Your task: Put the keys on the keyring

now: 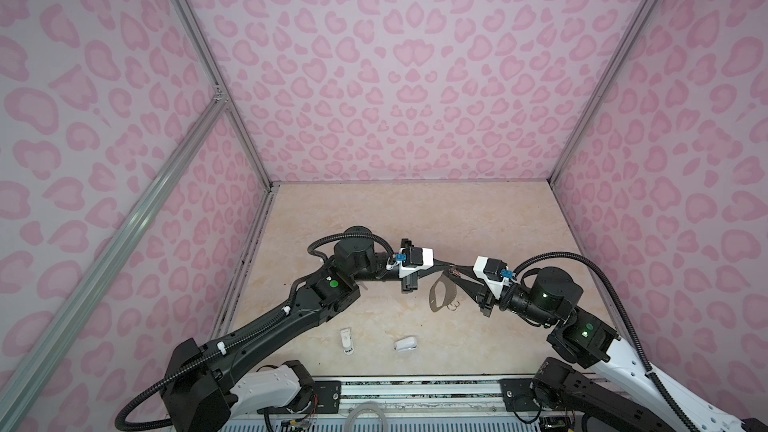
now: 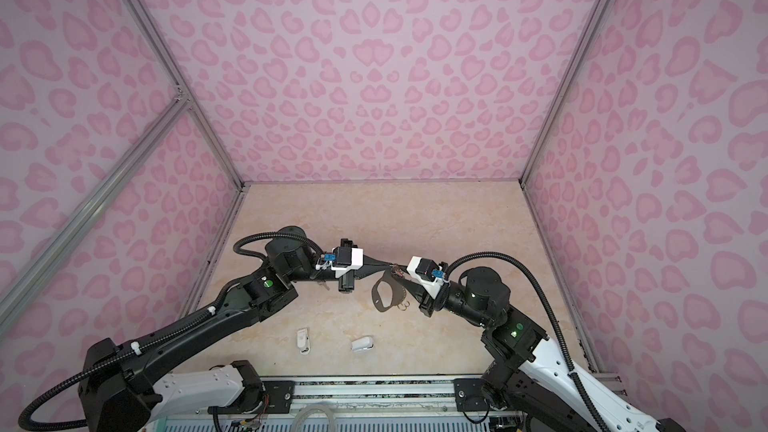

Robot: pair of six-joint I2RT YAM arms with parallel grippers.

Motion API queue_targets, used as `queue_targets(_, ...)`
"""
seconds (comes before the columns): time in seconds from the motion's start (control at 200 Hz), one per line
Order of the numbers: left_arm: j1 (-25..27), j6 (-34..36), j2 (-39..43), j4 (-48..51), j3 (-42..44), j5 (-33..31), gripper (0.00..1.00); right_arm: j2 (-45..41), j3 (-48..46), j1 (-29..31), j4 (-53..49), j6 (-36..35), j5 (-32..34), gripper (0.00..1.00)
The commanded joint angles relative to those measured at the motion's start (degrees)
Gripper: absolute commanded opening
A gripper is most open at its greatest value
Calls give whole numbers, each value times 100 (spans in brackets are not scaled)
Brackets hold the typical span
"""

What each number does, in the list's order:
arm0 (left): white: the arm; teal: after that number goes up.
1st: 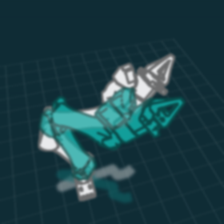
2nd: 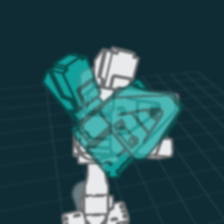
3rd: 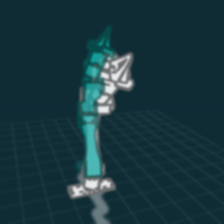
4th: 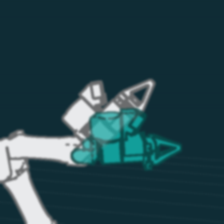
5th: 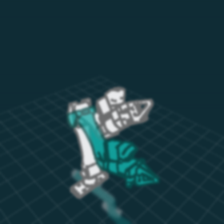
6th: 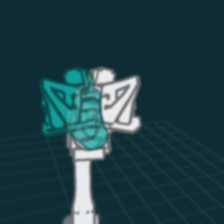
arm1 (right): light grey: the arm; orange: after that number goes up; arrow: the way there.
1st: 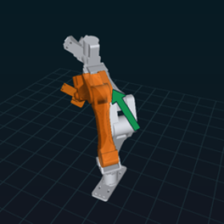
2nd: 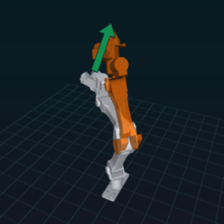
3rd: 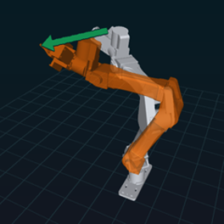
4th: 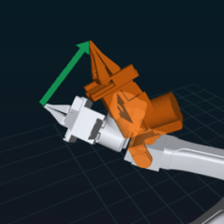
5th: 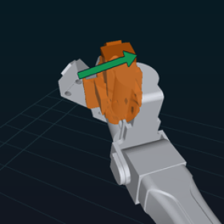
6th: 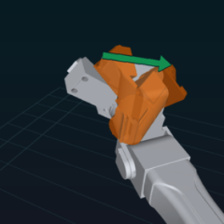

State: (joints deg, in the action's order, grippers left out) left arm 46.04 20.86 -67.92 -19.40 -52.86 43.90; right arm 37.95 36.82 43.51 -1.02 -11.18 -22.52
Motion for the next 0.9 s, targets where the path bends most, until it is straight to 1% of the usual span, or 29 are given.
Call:
queue_targets(0.0,-14,23,33,-170,19,-39,3,-16,-14,5,-37,-41,-86,25)
queue_targets(0.36,-10,-12,51,-194,39,-42,3,-44,-17,9,-121,-95,101,30)
queue_targets(0.64,-13,-38,46,-222,48,-45,3,1,-24,8,-62,-80,75,30)
queue_targets(0.895,1,-98,7,-280,39,30,3,210,18,8,125,-112,3,31)
